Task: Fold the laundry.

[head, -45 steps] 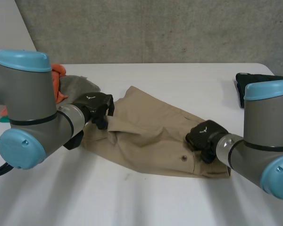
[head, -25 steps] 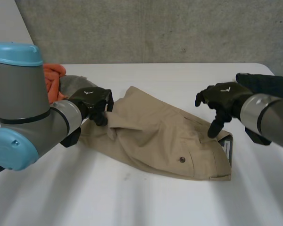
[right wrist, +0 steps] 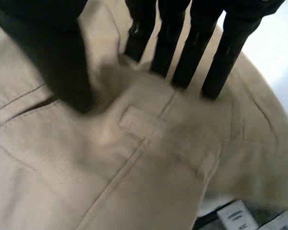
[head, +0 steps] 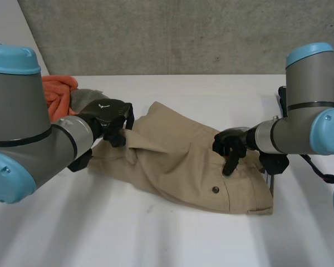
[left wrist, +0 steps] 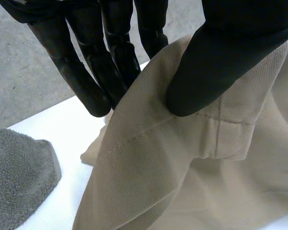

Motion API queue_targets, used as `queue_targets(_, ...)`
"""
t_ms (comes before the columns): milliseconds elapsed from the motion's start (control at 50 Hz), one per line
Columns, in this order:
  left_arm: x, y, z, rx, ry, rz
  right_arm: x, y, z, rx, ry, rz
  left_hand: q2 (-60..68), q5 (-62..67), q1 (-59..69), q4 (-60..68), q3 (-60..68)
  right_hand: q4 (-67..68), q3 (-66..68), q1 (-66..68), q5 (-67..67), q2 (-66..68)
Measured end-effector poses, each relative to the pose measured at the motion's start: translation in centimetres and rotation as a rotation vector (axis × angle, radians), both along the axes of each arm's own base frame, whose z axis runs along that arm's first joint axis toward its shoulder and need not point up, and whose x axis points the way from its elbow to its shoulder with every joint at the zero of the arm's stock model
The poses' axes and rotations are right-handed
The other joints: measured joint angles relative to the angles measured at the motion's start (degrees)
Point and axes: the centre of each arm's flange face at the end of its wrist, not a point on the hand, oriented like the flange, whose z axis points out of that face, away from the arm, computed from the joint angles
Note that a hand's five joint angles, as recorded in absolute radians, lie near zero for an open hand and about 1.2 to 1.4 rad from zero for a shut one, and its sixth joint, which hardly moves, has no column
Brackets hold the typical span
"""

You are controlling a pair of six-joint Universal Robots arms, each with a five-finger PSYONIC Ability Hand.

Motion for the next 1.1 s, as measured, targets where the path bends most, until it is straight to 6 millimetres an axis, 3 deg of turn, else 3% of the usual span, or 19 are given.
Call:
queue_targets(60, -0.3, -0.8, 0.0, -0.027, -0.002, -0.011, 0.3, -0.5, 0.0, -0.056, 0.016, 0.002, 0.02, -0.01, 0.00, 0.00, 0.00, 15.12, 14.61, 11.11, 14.22, 14.67)
queue_targets(180, -1.3, -3.3, 1.7, -0.139, 0.024, -0.019, 0.9, -2.1, 2.1, -0.225, -0.006, -0.015, 0.09, 0.01, 0.00, 0.01, 0.07, 17.06, 16.25, 11.11, 14.37, 14.79)
queue_targets(240, -2.0, -5.6, 4.6, -0.278, 0.077, -0.006, 1.1, -4.1, 5.5, -0.430, -0.049, -0.058, 0.16, 0.00, 0.00, 0.03, 0.19, 17.11, 16.67, 11.11, 14.37, 14.79)
queue_targets(260, -2.3, -6.7, 6.6, -0.366, 0.115, 0.007, 1.1, -5.3, 8.0, -0.575, -0.084, -0.095, 0.17, 0.00, 0.00, 0.03, 0.19, 17.13, 16.67, 11.11, 14.37, 14.79)
queue_targets(300, -2.5, -7.9, 9.3, -0.478, 0.171, 0.026, 1.0, -6.3, 10.7, -0.717, -0.123, -0.134, 0.19, 0.00, 0.00, 0.04, 0.19, 17.19, 16.68, 12.05, 14.37, 14.79)
queue_targets(340, -2.6, -8.9, 12.9, -0.619, 0.256, 0.047, 0.8, -7.2, 15.6, -0.960, -0.208, -0.198, 0.19, 0.00, 0.00, 0.04, 0.19, 17.24, 16.68, 12.10, 14.38, 14.79)
queue_targets(440, -2.3, -8.9, 20.1, -0.868, 0.472, 0.060, 0.7, -6.4, 23.2, -1.308, -0.374, -0.255, 0.20, 0.00, 0.00, 0.04, 0.19, 17.25, 16.68, 12.10, 14.39, 14.79)
queue_targets(520, -1.9, -8.4, 22.4, -0.934, 0.567, 0.051, 0.9, -5.0, 25.3, -1.422, -0.444, -0.229, 0.21, 0.58, 0.00, 0.05, 0.19, 17.26, 16.68, 12.10, 15.50, 14.79)
queue_targets(580, -1.8, -8.6, 21.9, -0.911, 0.566, 0.057, 1.1, -4.4, 24.7, -1.427, -0.445, -0.199, 0.21, 0.63, 0.00, 0.05, 0.19, 17.28, 16.68, 12.10, 15.71, 14.79)
queue_targets(660, -1.7, -9.4, 19.2, -0.825, 0.503, 0.078, 1.3, -4.2, 22.4, -1.373, -0.410, -0.173, 0.21, 0.64, 0.00, 0.04, 0.19, 17.29, 16.68, 12.10, 15.72, 14.79)
queue_targets(820, -1.5, -9.5, 7.4, -0.493, 0.279, 0.080, 1.5, -4.4, 11.5, -1.073, -0.256, -0.102, 0.22, 0.64, 0.00, 0.05, 0.19, 17.33, 16.68, 12.10, 15.72, 14.79)
queue_targets(860, -1.5, -9.0, 4.8, -0.425, 0.236, 0.066, 1.4, -4.3, 8.8, -1.001, -0.217, -0.087, 0.22, 0.64, 0.00, 0.05, 0.19, 17.33, 16.68, 12.10, 15.72, 14.79)
queue_targets(880, -1.4, -8.4, 2.5, -0.365, 0.197, 0.051, 1.3, -4.1, 6.5, -0.945, -0.183, -0.074, 0.22, 0.63, 0.00, 0.05, 0.20, 17.34, 16.68, 12.10, 15.68, 14.79)
queue_targets(960, -1.0, -6.6, -1.8, -0.245, 0.106, 0.008, 0.8, -2.9, 1.9, -0.821, -0.079, -0.035, 0.22, 0.64, 0.00, 0.05, 0.19, 17.34, 16.68, 12.10, 15.72, 14.79)
queue_targets(1040, -0.4, -4.2, -3.8, -0.148, 0.029, -0.047, 0.0, -0.8, -0.6, -0.719, 0.027, 0.022, 0.22, 0.64, 0.00, 0.05, 0.20, 17.34, 16.68, 12.10, 15.71, 14.79)
queue_targets(1100, 0.1, -2.3, -4.0, -0.083, -0.016, -0.095, -0.6, 1.4, -0.7, -0.651, 0.107, 0.079, 0.22, 0.63, 0.00, 0.05, 0.20, 17.34, 16.68, 12.10, 15.72, 14.79)
